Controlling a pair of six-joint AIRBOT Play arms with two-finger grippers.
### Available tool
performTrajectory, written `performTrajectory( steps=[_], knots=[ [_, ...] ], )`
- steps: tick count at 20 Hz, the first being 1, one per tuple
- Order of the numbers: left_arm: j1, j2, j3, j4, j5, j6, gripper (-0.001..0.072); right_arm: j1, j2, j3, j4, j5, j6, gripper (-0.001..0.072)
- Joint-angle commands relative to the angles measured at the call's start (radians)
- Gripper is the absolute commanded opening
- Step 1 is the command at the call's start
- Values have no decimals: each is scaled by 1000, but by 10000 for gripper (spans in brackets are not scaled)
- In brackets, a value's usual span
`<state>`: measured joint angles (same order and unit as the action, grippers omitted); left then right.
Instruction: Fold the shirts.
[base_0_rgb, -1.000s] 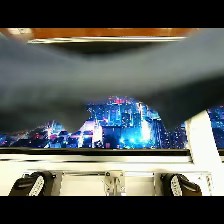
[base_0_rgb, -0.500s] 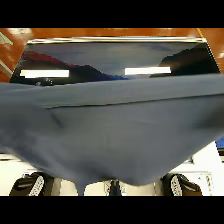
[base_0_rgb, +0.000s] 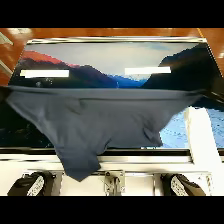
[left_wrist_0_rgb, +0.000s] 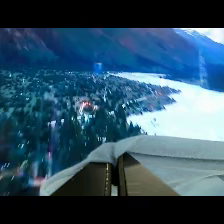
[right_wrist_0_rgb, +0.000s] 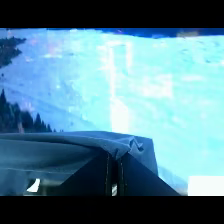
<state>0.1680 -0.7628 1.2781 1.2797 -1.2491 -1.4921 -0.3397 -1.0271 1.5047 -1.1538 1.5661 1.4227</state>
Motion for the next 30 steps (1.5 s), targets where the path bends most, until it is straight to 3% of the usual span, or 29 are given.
performTrajectory(
  steps=[1, 4, 6, 9, 16, 21, 25, 30],
  knots=[
    [0, -195, -40, -51, 221, 53, 39, 163, -195, -58, -65, -417, -37, 64],
    [0, -377, -40, -173, 389, 174, 40, 303, -361, -58, -179, -812, -36, 64],
    [-1, -476, -40, -212, 467, 187, 40, 349, -454, -58, -189, -1019, -34, 64],
    [-20, -596, -40, -226, 523, 187, 40, 376, -567, -58, -188, -1161, -12, 65],
    [-81, -780, -40, -226, 671, 189, 40, 368, -686, -58, -187, -1138, 93, 65],
    [-102, -832, -40, -226, 677, 179, 39, 367, -723, -58, -192, -1050, 114, 65],
    [-92, -819, -3, -144, 467, 177, 40, 367, -696, -58, -232, -946, 115, 64],
    [-92, -830, 6, 35, 142, 33, 40, 367, -693, -58, -274, -639, 133, 64]
  ],
)
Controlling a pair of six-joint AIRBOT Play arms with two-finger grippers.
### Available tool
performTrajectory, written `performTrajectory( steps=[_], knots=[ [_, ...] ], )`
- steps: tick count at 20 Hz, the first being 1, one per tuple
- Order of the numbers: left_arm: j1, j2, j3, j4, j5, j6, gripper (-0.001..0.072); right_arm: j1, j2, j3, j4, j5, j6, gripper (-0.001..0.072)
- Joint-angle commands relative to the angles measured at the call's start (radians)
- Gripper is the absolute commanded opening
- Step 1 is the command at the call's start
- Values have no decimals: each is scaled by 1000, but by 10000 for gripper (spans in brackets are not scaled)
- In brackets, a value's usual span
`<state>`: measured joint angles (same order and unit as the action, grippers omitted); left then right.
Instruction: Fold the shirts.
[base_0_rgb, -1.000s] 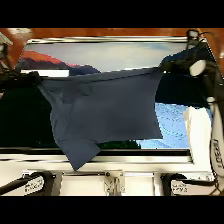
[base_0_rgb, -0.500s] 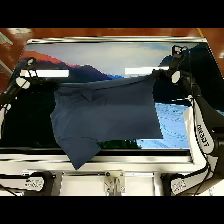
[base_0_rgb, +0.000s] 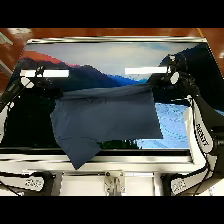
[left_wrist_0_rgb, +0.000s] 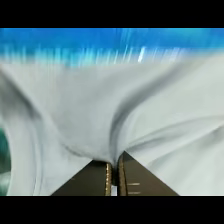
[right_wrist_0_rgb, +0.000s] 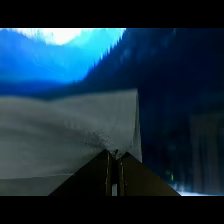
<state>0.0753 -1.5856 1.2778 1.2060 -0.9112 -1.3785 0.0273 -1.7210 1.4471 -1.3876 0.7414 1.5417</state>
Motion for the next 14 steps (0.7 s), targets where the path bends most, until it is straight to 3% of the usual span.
performTrajectory(
  steps=[1, 10, 12, 13, 14],
  knots=[
    [1, -12, 6, 121, -228, -86, 40, 1, -4, 0, -87, 223, 51, 64],
    [-8, -105, 6, 119, -271, -158, 46, -2, -71, 0, -87, 248, 108, 65],
    [-7, -105, 7, 119, -265, -156, 167, -2, -71, 0, -83, 235, 108, 101],
    [-6, -102, 10, 122, -269, -156, 341, -2, -68, 2, -70, 238, 106, 232],
    [0, -97, 18, 124, -280, -155, 445, -2, -60, 11, -58, 257, 91, 413]
  ],
)
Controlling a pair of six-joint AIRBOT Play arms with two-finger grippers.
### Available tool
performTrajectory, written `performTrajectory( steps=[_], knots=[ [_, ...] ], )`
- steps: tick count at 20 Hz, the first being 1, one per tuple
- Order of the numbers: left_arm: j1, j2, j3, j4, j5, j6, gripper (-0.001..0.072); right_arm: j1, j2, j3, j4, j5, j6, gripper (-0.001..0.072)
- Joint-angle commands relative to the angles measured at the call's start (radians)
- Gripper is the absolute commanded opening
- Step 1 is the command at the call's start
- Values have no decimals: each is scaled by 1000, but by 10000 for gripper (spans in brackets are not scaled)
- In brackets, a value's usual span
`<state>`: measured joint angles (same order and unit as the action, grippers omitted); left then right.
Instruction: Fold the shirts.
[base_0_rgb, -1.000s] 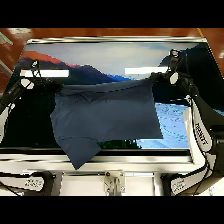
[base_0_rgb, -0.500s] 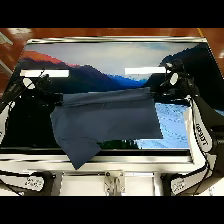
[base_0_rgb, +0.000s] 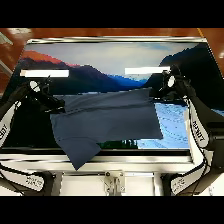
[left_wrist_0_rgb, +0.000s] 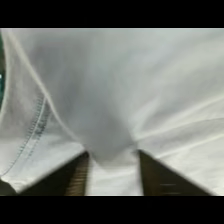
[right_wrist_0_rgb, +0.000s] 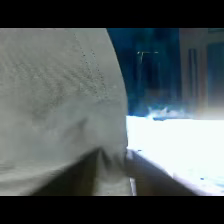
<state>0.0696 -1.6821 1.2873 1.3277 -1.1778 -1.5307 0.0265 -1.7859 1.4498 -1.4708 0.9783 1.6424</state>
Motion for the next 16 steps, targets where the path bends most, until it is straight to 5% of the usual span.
performTrajectory(
  steps=[1, 5, 6, 7, 8, 11, 16],
  knots=[
    [12, 8, 20, 6, -34, 0, 447, -1, 19, 16, 29, 45, -39, 475],
    [63, 110, 55, 19, -167, 17, 490, -2, 154, 26, -92, 201, -116, 490],
    [82, 151, 53, 20, -206, 37, 593, -9, 189, 26, -156, 256, -125, 643],
    [103, 193, 40, 20, -237, 45, 679, -32, 217, 26, -199, 320, -136, 665],
    [130, 245, 3, 19, -260, 45, 679, -72, 236, 25, -191, 392, -155, 665],
    [211, 429, -272, -44, -244, 73, 673, -234, 282, -56, 18, 502, -195, 663],
    [360, 626, -765, -229, -177, 188, 660, -380, 327, -250, 235, 466, -256, 663]
  ],
)
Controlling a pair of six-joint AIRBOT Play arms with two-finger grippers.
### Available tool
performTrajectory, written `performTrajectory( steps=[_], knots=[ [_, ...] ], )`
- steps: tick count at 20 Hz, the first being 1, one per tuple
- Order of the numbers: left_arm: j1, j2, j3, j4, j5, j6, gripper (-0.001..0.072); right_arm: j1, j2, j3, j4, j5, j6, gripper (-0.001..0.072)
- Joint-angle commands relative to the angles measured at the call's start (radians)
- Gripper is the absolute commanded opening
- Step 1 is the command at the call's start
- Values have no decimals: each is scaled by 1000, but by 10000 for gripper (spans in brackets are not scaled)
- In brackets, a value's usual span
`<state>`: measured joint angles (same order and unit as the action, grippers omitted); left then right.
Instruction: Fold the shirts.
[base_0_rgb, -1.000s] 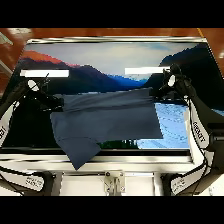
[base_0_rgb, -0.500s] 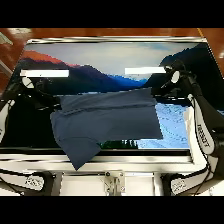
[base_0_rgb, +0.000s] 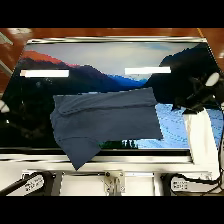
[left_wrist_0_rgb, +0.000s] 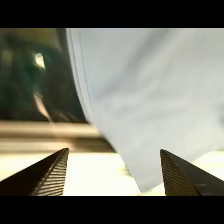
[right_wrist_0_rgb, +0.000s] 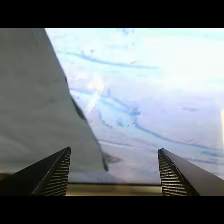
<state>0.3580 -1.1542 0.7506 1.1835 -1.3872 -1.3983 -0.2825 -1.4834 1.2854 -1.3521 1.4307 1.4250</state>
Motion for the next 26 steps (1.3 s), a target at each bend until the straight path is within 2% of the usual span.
performTrajectory(
  steps=[1, 4, 7, 11, 13, 17, 19, 20, 22, 23, 24, 26],
  knots=[
    [77, 101, -272, -85, 47, 78, 655, -71, 25, -100, 117, -1, -40, 664],
    [72, 90, -337, -111, 124, 96, 653, -67, 25, -109, 136, -49, -40, 663],
    [65, 74, -338, -218, 185, 131, 653, -67, 24, -109, 142, -86, -42, 663],
    [65, 23, -339, -235, 201, 148, 648, -67, 24, -109, 140, -95, -42, 663],
    [65, 0, -339, -238, 210, 150, 567, -67, 24, -109, 140, -95, -42, 663],
    [65, -50, -339, -302, 226, 210, 564, -67, 24, -109, 140, -92, -34, 663],
    [54, -73, -339, -303, 241, 209, 449, -67, 24, -109, 141, -87, -30, 662],
    [42, -78, -339, -311, 256, 209, 422, -67, 24, -109, 141, -84, -27, 663],
    [15, -81, -339, -340, 283, 210, 273, -67, 24, -109, 140, -79, -23, 663],
    [0, -81, -339, -352, 288, 215, 141, -67, 24, -109, 135, -77, -23, 663],
    [-13, -81, -339, -362, 285, 229, 40, -67, 24, -112, 100, -76, 4, 663],
    [-27, -81, -339, -373, 267, 239, 40, -76, 24, -143, 39, -45, 39, 663]
  ],
)
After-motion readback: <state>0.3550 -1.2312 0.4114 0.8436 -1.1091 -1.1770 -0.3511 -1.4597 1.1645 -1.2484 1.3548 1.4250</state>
